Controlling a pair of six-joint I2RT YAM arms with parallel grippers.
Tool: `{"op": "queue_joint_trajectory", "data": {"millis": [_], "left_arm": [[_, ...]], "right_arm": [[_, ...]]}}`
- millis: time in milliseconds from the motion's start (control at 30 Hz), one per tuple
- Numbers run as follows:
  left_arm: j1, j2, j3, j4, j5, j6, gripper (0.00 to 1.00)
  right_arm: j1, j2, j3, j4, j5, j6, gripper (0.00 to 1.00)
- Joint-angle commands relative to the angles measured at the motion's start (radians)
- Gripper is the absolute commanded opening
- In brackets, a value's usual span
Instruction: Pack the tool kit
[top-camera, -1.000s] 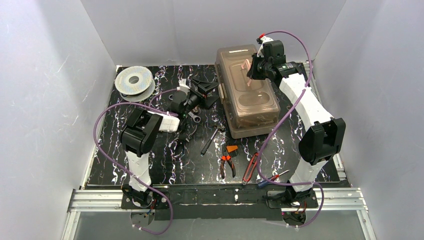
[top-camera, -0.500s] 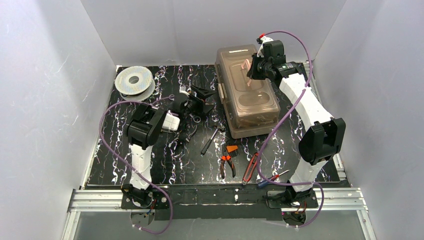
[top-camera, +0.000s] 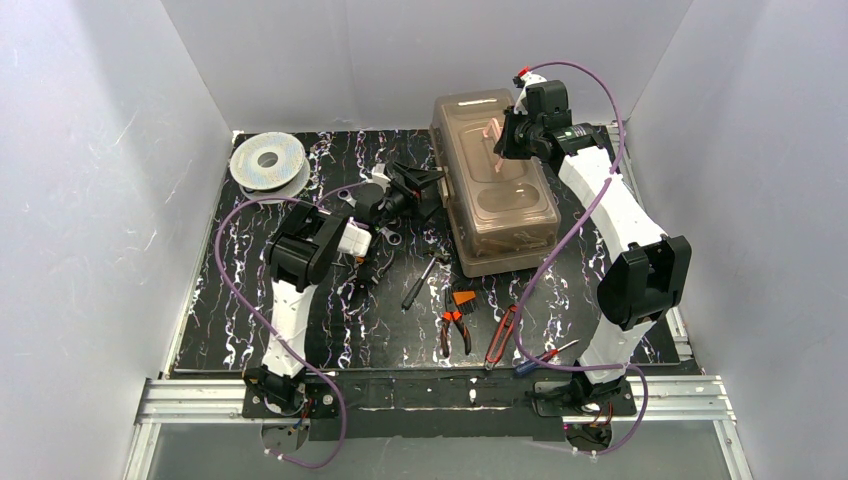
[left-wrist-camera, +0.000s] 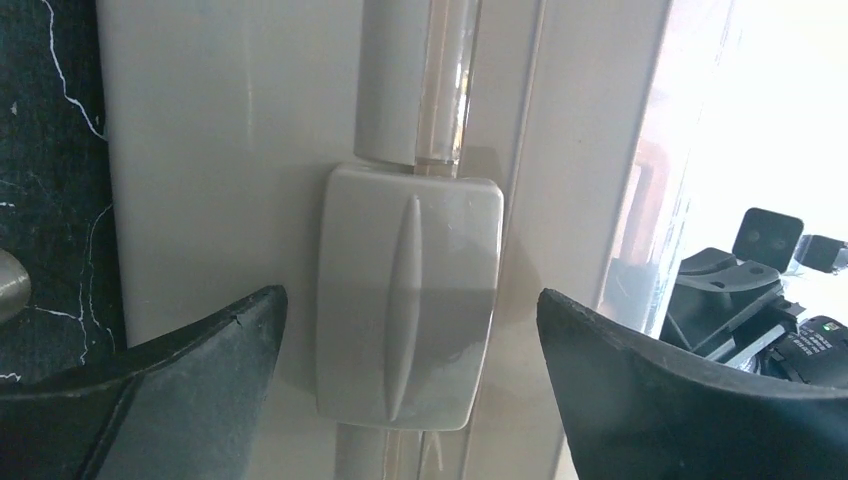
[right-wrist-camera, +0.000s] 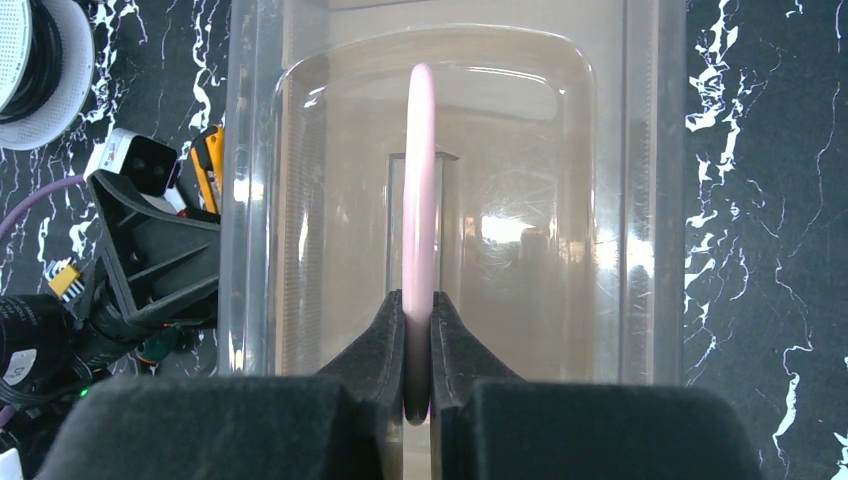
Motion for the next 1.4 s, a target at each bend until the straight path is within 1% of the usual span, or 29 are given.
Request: {"op": "queue_joint_trajectory", "data": {"millis": [0, 33, 100, 167, 267, 333, 433, 567, 633, 767, 967, 1100, 1367], "left_arm": [[-0.023, 0.002, 0.043, 0.005, 0.039, 0.006, 0.86], [-0.025, 0.012, 0.049, 0.012, 0.044, 0.003, 0.79], [-0.029, 0.045, 0.073, 0.058, 0.053, -0.024, 0.61], [-0.034, 0.073, 0.099, 0.112, 0.052, -0.046, 0.46], [-0.034, 0.067, 0.114, 0.120, 0.057, -0.032, 0.31], [-0.032, 0.040, 0.119, 0.081, 0.072, 0.016, 0.25], [-0.027, -0.012, 0.130, -0.028, 0.100, 0.104, 0.19], [-0.027, -0.082, 0.122, -0.159, 0.092, 0.209, 0.11], [-0.028, -0.101, 0.120, -0.193, 0.086, 0.238, 0.08], [-0.025, -0.114, 0.126, -0.209, 0.084, 0.260, 0.00], [-0.026, -0.153, 0.135, -0.317, 0.075, 0.334, 0.00], [-0.026, -0.197, 0.127, -0.426, 0.050, 0.410, 0.00], [-0.020, -0.263, 0.086, -0.516, -0.001, 0.478, 0.00]], "right_arm": [[0.018, 0.033, 0.011, -0.076, -0.043, -0.002, 0.01], [0.018, 0.033, 0.011, -0.076, -0.043, -0.002, 0.01], [0.018, 0.033, 0.010, -0.076, -0.043, -0.002, 0.01], [0.018, 0.033, 0.010, -0.079, -0.046, -0.004, 0.01], [0.018, 0.029, 0.007, -0.083, -0.044, -0.006, 0.01], [0.017, 0.026, 0.003, -0.083, -0.039, -0.008, 0.01], [0.016, 0.020, -0.006, -0.082, -0.032, -0.012, 0.01], [0.017, 0.019, -0.011, -0.084, -0.018, -0.017, 0.01], [0.017, 0.018, -0.013, -0.087, -0.013, -0.019, 0.01], [0.016, 0.011, -0.023, -0.085, -0.008, -0.019, 0.01], [0.017, 0.003, -0.036, -0.086, 0.008, -0.022, 0.01], [0.018, 0.001, -0.037, -0.097, 0.064, -0.029, 0.01], [0.018, 0.002, -0.017, -0.105, 0.081, -0.039, 0.01]]}}
